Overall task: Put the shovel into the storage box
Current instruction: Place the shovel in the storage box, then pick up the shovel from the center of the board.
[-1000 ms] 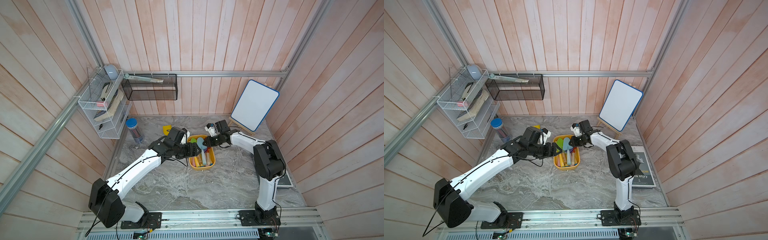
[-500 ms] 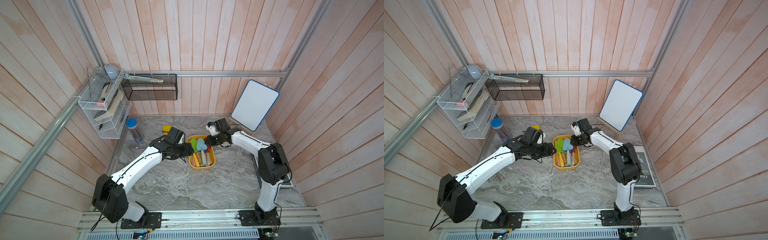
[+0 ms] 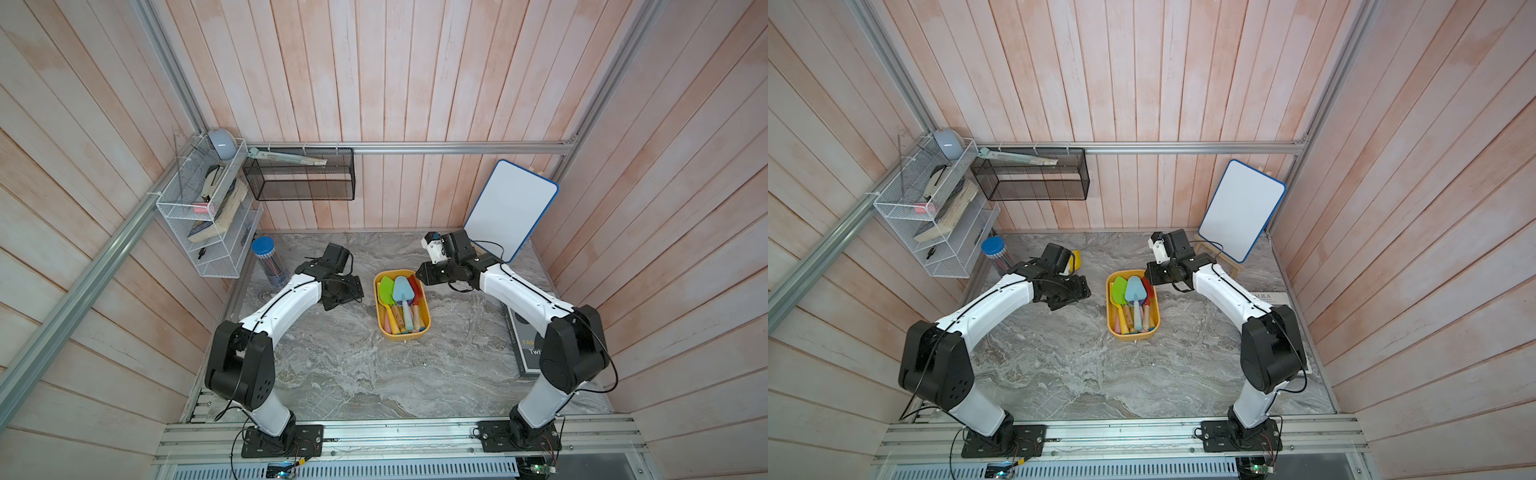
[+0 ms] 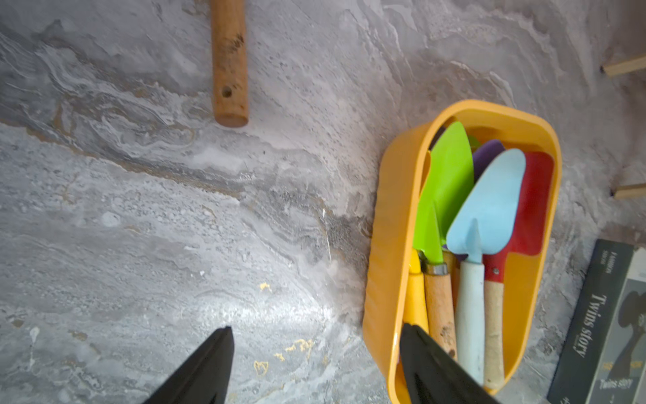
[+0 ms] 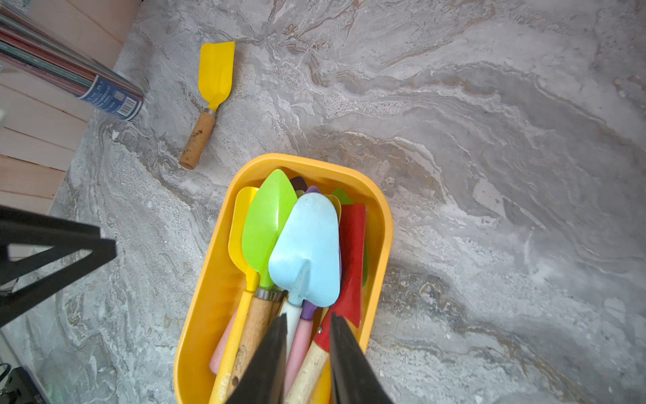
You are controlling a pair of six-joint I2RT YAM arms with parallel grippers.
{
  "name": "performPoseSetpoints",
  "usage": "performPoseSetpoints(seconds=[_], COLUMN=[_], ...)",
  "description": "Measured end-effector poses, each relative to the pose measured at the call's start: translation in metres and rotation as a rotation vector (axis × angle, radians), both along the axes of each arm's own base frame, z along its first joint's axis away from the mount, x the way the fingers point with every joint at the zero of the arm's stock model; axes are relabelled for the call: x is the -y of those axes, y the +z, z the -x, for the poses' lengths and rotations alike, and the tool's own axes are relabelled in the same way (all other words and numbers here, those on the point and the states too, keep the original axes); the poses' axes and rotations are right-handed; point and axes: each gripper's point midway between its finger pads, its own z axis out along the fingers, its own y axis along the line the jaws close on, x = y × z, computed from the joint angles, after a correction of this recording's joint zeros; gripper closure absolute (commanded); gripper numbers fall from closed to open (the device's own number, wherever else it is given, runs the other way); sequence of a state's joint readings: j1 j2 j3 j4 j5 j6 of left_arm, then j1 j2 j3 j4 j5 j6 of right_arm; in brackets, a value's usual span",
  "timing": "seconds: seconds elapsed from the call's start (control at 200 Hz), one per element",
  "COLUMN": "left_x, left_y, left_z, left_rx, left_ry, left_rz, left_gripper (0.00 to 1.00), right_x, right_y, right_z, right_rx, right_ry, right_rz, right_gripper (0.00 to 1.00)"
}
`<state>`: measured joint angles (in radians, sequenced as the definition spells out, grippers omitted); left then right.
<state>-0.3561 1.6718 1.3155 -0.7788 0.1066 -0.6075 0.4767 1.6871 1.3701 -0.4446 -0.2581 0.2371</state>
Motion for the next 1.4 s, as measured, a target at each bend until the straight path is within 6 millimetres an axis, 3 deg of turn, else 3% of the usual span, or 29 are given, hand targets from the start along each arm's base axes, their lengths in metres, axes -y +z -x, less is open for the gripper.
performPoseSetpoints(seconds=[0.145,0.305,0.525,0.665,1.04,1.23,1.4], left_x=[-0.018,-0.040,-0.049,-0.048,-0.048,-0.048,-0.048], left_y=[-0.011,-0.031,-0.053,-0.059,-0.086,-0.087,-0.087], left_z=[-0.034,-0.075,-0.106,-0.111,-0.108,-0.109,-0.109], left_rx=[-0.015,-0.030,-0.059,-0.065,-0.117,-0.116,-0.113], left_ry=[0.043,0.086,0.083,0.065,0.037,0.041,0.039], left_rz=[-0.031,-0.084,-0.114,-0.123,-0.142,-0.141,-0.141], left_gripper=[0.20,0.20,0.23,0.27,0.50,0.67,0.74], right_x=[0.005,0.007,0.007,0.007,0.006,0.006,0.006], right_y=[0.002,-0.011,-0.015,-0.014,-0.012,-0.012,-0.012], right_z=[0.011,0.015,0.017,0.016,0.014,0.014,0.014], right_rx=[-0.004,-0.032,-0.044,-0.041,-0.038,-0.038,-0.039], right_ry=[-0.021,-0.039,-0.049,-0.050,-0.056,-0.057,-0.059], right_rz=[-0.022,-0.026,-0.033,-0.036,-0.046,-0.046,-0.049], right_gripper=[0.74,0.74,0.74,0.74,0.75,0.75,0.75])
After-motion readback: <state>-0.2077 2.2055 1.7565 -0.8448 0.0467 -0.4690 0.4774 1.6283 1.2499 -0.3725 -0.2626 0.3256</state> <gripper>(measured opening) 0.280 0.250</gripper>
